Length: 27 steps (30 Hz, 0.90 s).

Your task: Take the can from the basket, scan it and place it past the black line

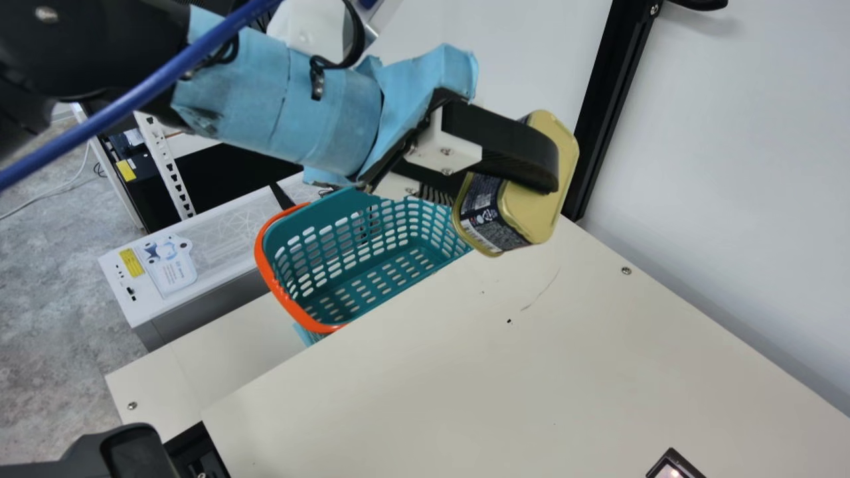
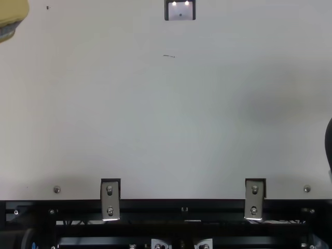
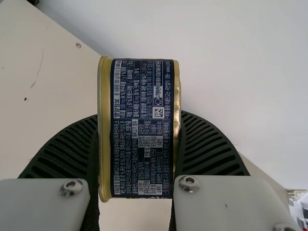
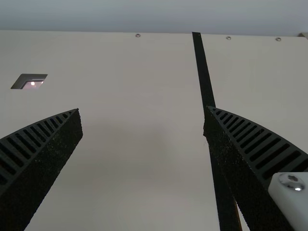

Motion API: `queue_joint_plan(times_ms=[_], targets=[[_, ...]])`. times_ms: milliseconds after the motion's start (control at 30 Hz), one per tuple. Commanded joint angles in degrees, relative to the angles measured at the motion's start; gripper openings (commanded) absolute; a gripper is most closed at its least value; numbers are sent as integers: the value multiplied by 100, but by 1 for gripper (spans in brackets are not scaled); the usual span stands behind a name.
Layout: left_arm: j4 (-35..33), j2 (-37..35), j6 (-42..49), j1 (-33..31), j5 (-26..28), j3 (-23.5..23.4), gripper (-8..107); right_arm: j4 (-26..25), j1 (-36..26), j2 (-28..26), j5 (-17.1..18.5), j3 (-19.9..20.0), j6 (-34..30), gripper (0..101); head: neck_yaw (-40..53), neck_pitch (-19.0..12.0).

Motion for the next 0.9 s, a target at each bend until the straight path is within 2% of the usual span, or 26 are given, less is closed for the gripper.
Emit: queue_joint_plan(times_ms=[0,300,867], targets=[[-18,-7,-14,22,58,-6,10,0,0,0,0,0,0,101,242,-213],[-107,-29,-76,139,271,-36,10,0,0,0,0,0,0,101,-38,-213],[-278,-14,-45,284,443,-28,10,0,0,0,0,0,0,101,-1895,-213]])
